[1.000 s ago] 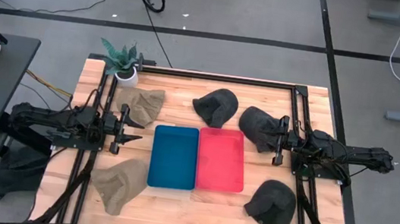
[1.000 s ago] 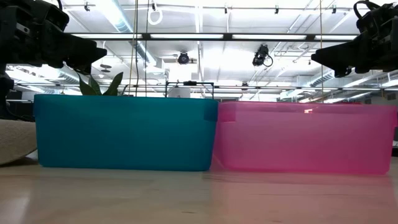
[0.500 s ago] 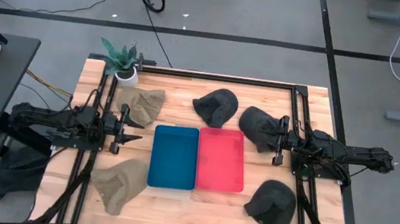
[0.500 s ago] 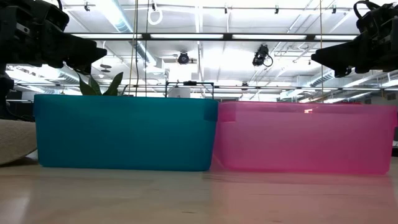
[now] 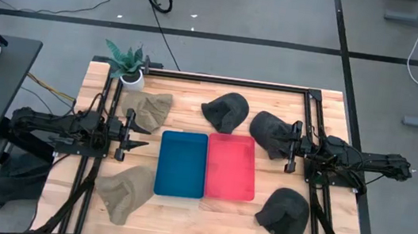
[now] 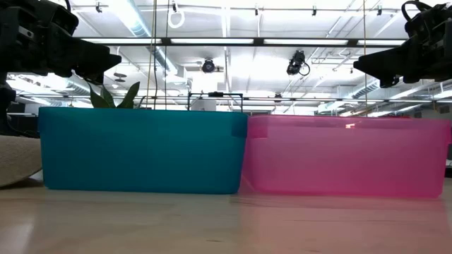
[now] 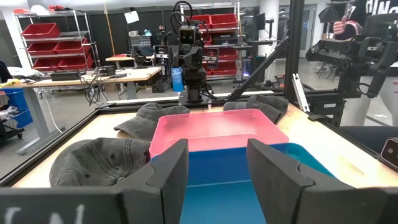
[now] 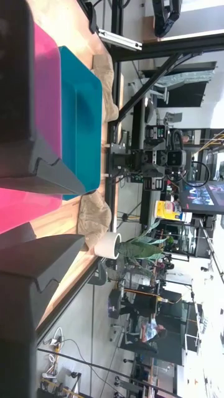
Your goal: Pick & Place hat
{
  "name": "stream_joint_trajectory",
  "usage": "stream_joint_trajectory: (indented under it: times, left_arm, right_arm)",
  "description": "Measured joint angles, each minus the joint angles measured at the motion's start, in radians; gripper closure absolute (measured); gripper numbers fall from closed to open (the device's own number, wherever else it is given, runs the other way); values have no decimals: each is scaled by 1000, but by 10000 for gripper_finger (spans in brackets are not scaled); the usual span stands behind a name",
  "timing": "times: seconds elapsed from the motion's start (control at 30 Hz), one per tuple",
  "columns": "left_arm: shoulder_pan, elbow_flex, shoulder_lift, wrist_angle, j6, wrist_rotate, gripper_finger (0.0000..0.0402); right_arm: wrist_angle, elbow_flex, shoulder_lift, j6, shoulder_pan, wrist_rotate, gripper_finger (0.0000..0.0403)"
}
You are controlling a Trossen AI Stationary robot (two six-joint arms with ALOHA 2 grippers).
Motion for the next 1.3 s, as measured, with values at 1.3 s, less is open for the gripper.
stream_joint_trajectory:
  times: [1.3]
  left_arm:
    - [0,0,0,0,0,0,232]
  right_arm:
    - [32,0,0,-58,-7,34,285]
